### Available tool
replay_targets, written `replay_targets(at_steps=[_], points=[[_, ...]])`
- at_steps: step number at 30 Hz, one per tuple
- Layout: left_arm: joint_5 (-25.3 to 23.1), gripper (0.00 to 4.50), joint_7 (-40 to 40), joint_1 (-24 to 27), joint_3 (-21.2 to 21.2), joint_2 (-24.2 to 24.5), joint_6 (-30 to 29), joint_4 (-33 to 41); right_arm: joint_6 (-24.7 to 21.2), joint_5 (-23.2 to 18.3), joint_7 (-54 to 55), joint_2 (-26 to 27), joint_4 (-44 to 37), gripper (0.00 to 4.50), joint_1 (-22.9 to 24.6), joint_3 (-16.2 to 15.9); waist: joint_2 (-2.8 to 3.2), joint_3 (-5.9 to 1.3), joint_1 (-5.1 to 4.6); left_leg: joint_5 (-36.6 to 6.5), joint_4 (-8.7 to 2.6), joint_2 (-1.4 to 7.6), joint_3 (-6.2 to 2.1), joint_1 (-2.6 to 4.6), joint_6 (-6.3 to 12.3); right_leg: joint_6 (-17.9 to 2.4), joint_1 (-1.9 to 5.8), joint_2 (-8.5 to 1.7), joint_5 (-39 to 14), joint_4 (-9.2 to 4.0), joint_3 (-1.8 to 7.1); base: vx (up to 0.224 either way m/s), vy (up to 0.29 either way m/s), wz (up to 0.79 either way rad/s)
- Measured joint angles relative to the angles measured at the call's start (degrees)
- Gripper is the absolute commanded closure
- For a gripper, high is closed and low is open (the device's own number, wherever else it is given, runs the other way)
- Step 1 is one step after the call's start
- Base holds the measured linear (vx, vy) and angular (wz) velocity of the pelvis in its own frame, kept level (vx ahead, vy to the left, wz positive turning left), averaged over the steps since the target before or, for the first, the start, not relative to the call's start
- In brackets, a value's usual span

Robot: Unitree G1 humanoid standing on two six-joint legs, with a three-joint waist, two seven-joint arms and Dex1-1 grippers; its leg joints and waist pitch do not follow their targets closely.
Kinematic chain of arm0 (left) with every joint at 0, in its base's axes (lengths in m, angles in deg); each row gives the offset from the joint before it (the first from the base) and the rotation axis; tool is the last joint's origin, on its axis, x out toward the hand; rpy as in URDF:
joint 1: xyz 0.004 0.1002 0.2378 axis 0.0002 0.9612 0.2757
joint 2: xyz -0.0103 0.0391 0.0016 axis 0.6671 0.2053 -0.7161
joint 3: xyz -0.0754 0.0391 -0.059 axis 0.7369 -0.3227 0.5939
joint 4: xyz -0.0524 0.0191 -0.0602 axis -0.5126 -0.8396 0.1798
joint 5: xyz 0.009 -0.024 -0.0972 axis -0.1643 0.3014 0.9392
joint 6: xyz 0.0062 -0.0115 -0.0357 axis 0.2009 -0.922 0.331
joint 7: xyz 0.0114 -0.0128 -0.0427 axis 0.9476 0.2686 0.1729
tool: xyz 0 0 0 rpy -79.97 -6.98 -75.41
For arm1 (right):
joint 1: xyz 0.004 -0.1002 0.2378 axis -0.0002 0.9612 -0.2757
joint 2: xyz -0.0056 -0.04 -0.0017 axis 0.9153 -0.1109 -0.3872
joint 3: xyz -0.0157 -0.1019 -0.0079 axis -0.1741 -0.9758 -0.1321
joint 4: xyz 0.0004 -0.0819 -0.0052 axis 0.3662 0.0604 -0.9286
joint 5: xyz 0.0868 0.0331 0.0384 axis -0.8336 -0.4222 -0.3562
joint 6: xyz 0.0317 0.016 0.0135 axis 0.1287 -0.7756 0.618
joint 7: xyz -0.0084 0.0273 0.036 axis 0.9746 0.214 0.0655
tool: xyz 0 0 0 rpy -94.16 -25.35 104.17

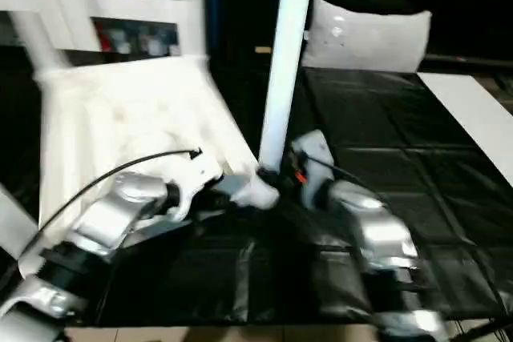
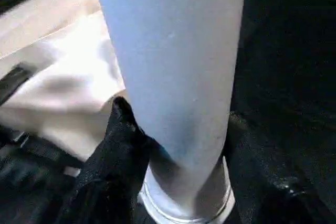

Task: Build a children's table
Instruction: Rotate leg to tighten

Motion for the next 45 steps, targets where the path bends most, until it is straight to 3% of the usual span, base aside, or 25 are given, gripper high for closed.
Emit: replay_targets(at_steps=[2,4,8,13,16,22,28,30,37,45], points=[[-0.4,4.50,1.6,0.0,-0.2,-1.1,-1.0,0.7,0.6,0.3,1.8,0.5,-0.6,2.05,0.5,0.2,0.00,0.00,0.10,-0.1,0.00,-0.01,-0.01,-0.20,0.10,0.0,-0.04,0.00,0.0,-0.09,0.02,0.000,0.000,0.00],[-0.4,4.50,1.7,0.0,-0.5,-1.7,-1.4,1.0,0.7,0.7,2.8,0.9,-1.1,1.74,1.2,0.2,0.03,-0.02,0.33,-0.2,-0.03,-0.04,0.00,-0.30,0.24,0.1,-0.06,-0.01,0.0,-0.09,0.08,0.000,0.000,0.00],[-0.3,4.50,1.4,0.1,-1.4,-1.7,-1.1,1.8,2.3,1.3,1.9,0.4,-1.7,1.49,2.5,-0.1,0.08,0.01,1.27,-0.2,-0.32,-0.05,0.05,-0.36,0.23,0.0,-0.23,-0.01,0.0,-0.02,0.09,0.000,0.000,0.00],[0.2,4.50,-1.6,0.6,-2.4,0.6,0.5,3.0,5.3,-0.1,-5.7,-3.9,-1.3,1.04,3.5,-1.3,0.11,0.03,1.50,-0.2,-0.38,-0.04,0.18,-0.34,0.23,0.0,-0.23,-0.01,-0.1,-0.03,0.09,0.000,0.000,0.00],[0.9,4.50,-5.1,1.0,-2.9,3.4,2.8,3.1,10.5,-0.2,-13.2,-7.9,1.1,0.91,3.9,-3.0,0.11,0.04,1.54,-0.2,-0.34,-0.03,0.20,-0.34,0.22,0.1,-0.23,-0.01,-0.1,-0.02,0.09,0.000,0.000,0.00],[1.8,4.50,-13.6,1.1,-4.2,10.2,10.3,2.3,12.3,-1.8,-27.3,-17.3,2.1,0.32,6.2,-4.3,0.09,0.04,3.02,-0.1,-0.20,-0.02,0.18,-0.34,0.21,0.0,-0.16,-0.01,0.0,0.00,0.11,0.000,0.000,0.00],[2.2,4.50,-20.5,0.4,-5.7,14.4,16.4,1.0,14.5,-4.3,-37.0,-23.0,5.1,0.32,3.8,-2.9,0.08,0.04,3.55,-0.1,-0.15,-0.01,0.20,-0.29,0.21,0.0,-0.06,-0.02,0.0,0.04,0.10,0.000,0.000,0.00],[2.5,4.50,-22.5,0.4,-5.9,15.2,18.1,0.7,14.5,-5.5,-39.9,-23.6,5.1,0.65,3.7,-2.3,0.08,0.04,3.87,-0.1,-0.16,0.00,0.21,-0.29,0.21,0.0,-0.05,-0.01,0.0,0.05,0.09,0.000,0.000,0.00],[3.6,4.50,-27.7,0.3,-7.9,15.8,20.5,0.7,13.4,-7.2,-45.9,-22.4,5.8,1.16,1.4,-5.5,0.08,0.04,4.74,-0.1,-0.11,0.00,0.23,-0.29,0.21,-0.1,-0.05,-0.03,0.1,0.09,0.11,0.000,0.000,0.00],[3.6,4.50,-28.3,0.2,-8.2,15.8,21.7,0.5,12.9,-7.0,-48.9,-20.5,9.4,1.87,-0.1,-8.3,0.06,0.02,4.54,-0.1,-0.04,0.03,0.21,-0.29,0.21,-0.1,-0.05,-0.03,0.1,0.12,0.11,0.000,0.000,0.00]])
